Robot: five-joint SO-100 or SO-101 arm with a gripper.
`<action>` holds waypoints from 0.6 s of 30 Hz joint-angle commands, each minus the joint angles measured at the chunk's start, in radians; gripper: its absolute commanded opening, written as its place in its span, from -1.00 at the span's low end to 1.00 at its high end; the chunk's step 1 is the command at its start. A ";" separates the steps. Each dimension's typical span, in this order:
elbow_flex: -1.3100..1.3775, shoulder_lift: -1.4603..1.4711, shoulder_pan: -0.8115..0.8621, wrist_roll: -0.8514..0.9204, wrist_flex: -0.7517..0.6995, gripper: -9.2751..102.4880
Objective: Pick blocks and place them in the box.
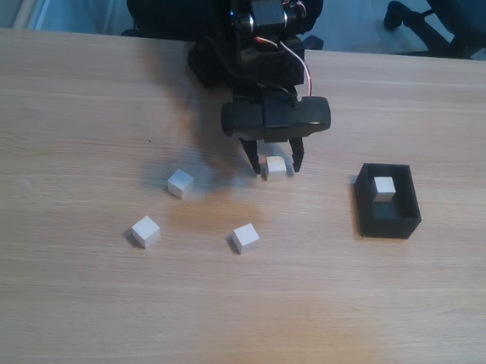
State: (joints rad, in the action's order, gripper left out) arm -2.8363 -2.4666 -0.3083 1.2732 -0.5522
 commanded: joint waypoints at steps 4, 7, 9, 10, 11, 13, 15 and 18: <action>-0.002 0.006 -0.002 0.006 0.029 -0.70; -0.002 0.008 -0.003 0.005 0.037 -0.83; 0.006 0.009 -0.003 0.008 0.034 -0.83; 0.012 0.009 -0.005 0.006 0.026 -0.83; 0.025 0.009 -0.006 0.003 0.017 -0.83; 0.069 0.009 -0.020 -0.020 -0.020 -0.83; 0.144 0.014 -0.049 -0.054 -0.080 -0.83; 0.299 0.051 -0.118 -0.115 -0.178 -0.83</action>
State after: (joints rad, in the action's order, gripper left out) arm -2.6983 -2.4360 -0.3728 1.2026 -0.6627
